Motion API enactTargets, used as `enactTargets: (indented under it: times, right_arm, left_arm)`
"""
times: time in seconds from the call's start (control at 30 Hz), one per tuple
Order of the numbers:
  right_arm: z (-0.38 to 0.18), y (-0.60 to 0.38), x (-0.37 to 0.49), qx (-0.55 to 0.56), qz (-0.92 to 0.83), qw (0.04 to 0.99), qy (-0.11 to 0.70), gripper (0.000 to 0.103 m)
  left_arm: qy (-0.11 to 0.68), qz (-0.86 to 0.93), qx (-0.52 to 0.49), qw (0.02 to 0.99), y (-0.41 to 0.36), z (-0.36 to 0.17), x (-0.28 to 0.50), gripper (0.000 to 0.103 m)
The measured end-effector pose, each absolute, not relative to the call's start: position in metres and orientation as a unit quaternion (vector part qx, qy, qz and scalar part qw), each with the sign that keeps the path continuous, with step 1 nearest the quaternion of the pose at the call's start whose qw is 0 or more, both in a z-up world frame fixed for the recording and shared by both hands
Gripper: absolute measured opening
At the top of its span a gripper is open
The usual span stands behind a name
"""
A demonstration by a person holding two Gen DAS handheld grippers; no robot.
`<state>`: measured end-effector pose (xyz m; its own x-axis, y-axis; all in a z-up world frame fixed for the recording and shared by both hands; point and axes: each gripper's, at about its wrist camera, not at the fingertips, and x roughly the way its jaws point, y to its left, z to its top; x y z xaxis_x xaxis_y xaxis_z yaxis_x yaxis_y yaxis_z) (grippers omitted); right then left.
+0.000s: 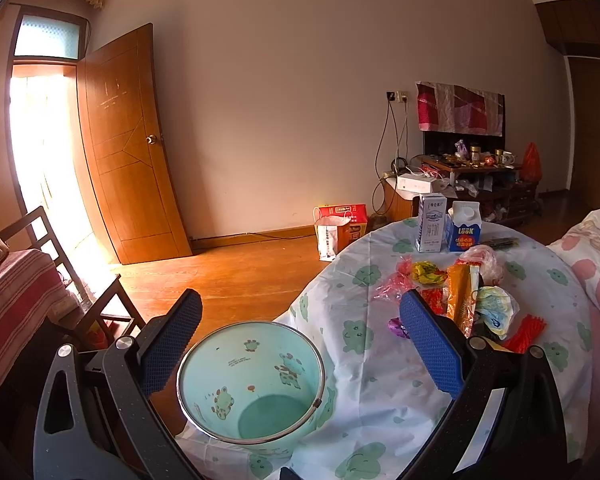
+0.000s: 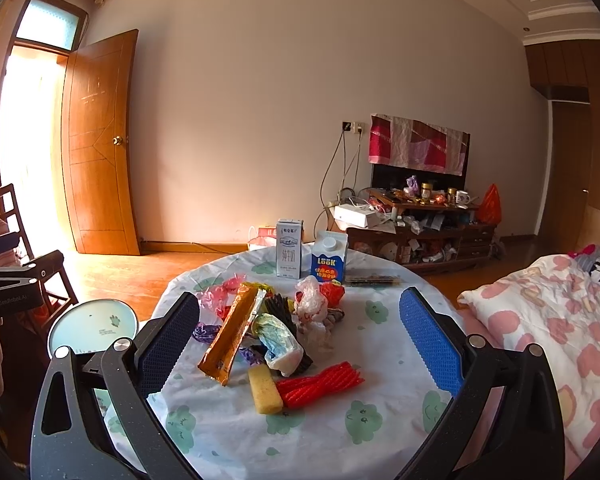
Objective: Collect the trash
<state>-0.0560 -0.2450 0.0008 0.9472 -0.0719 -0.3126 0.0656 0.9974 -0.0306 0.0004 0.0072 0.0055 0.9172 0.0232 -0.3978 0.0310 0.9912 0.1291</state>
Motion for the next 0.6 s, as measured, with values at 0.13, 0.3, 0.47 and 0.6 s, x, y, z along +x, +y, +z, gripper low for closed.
enactTargets:
  times: [0.13, 0.3, 0.47, 0.6]
  right_arm:
    - [0.0004, -0.2438, -0.0547, -0.01, -0.035, 0.986, 0.16, 0.098]
    - [-0.0002, -0.2442, -0.055, -0.009, -0.034, 0.986, 0.16, 0.098]
    - [-0.0009, -0.2442, -0.0551, -0.009, -0.034, 0.986, 0.16, 0.098]
    - [-0.0018, -0.2448, -0.0542, -0.009, -0.034, 0.986, 0.162, 0.098]
  left_arm:
    - [0.203, -0.002, 0.067, 0.977, 0.0073, 0.0056, 0.0009, 0.097]
    - [0.203, -0.001, 0.067, 0.977, 0.0078, 0.0055, 0.0014, 0.097]
    - [0.203, -0.001, 0.067, 0.977, 0.0081, 0.0053, 0.0022, 0.097]
    - [0.204, 0.0, 0.068, 0.977, 0.0079, 0.0058, 0.0027, 0.097]
